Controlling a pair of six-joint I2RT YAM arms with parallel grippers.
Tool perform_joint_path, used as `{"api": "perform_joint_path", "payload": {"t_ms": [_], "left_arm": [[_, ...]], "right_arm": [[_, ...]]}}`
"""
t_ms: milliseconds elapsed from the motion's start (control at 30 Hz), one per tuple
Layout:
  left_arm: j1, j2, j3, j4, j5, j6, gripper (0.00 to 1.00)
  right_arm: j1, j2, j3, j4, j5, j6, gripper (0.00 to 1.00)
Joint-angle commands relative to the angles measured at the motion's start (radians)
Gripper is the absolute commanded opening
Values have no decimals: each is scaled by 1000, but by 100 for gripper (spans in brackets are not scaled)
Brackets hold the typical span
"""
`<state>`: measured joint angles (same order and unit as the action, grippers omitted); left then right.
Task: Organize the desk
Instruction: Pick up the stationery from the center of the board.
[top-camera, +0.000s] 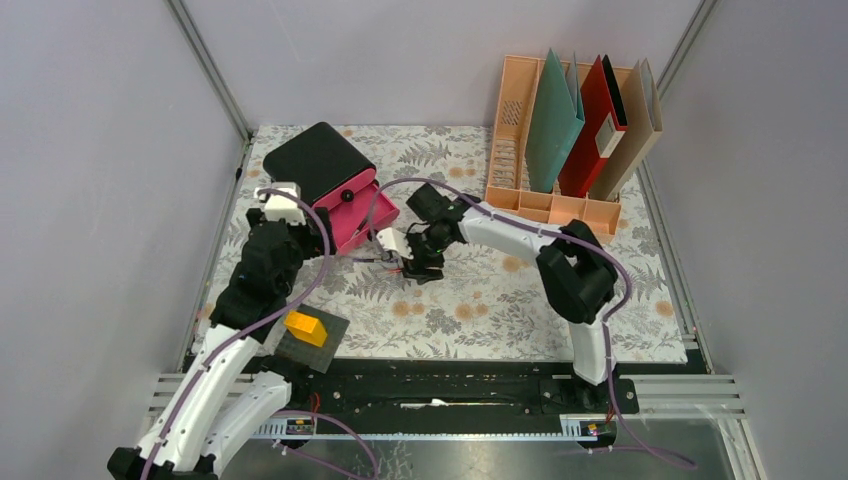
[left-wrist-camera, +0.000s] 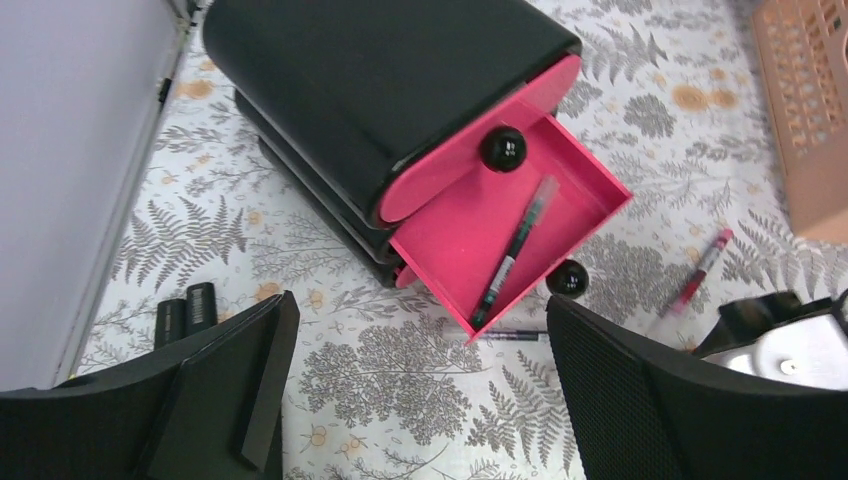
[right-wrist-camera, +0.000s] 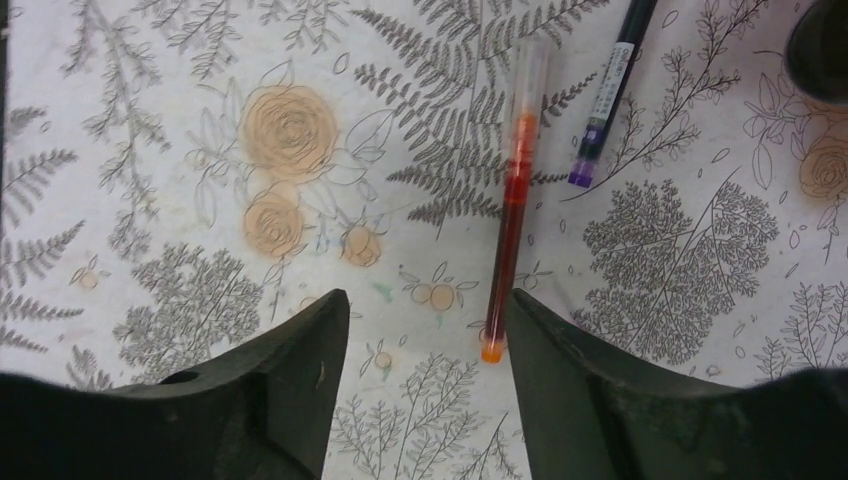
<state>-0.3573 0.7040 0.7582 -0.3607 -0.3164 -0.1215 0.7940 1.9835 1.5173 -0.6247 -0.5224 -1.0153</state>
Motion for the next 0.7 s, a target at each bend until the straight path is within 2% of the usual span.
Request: {"api": "perform_joint_path", "payload": {"t_ms": [0,200,667], "left_arm": [[21,-54,-15,72,-74,-27,99],[32,-56,-16,74,-68,-30,99],[55,-50,-15,77,-37,-36,99]], "right_arm": [[25,64,75,69,92,69,61],[40,124,92,103,146,76,50],[44,196,117,98,173,103,31]]}}
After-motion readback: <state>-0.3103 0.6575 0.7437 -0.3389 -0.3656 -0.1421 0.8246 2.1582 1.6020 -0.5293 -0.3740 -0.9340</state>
